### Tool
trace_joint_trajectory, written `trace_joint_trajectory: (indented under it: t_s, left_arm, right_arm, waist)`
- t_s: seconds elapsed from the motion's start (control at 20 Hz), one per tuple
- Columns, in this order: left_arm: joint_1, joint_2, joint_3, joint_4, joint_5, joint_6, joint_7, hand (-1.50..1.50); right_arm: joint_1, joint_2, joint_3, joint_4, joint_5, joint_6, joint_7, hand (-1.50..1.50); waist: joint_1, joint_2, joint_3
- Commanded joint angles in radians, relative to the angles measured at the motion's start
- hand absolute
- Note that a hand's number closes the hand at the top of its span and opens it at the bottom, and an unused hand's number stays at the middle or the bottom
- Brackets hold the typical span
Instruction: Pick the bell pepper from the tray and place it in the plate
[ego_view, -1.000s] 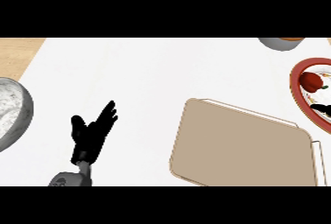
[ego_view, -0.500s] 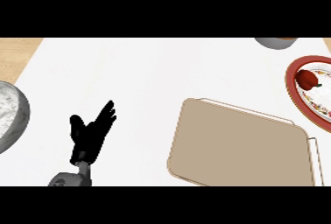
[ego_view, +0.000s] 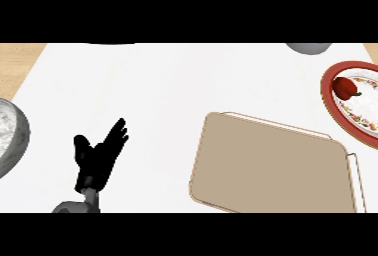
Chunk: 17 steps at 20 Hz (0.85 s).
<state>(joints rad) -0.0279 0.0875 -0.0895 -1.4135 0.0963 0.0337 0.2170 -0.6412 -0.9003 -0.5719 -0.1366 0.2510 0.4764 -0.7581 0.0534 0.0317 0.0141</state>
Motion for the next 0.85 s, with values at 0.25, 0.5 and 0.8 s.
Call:
trace_joint_trajectory:
  t_s: [0.25, 0.5, 0.8]
  left_arm:
    - [0.013, -0.008, 0.008, 0.004, 0.002, 0.013, 0.003, 0.0]
    - [0.015, -0.019, -0.008, -0.011, -0.019, 0.031, -0.002, 0.0]
    - [0.028, -0.003, 0.005, 0.0, -0.002, 0.004, -0.015, 0.0]
  right_arm:
    - [0.143, -0.047, 0.058, -0.062, 0.036, 0.209, -0.177, -1.5]
    - [0.208, -0.047, 0.087, -0.094, 0.049, 0.189, -0.231, -1.5]
    - [0.234, -0.043, 0.097, -0.108, 0.036, 0.157, -0.243, -1.5]
  waist:
    - [-0.029, -0.008, 0.0]
    - [-0.036, -0.013, 0.002]
    - [-0.026, -0.012, 0.001]
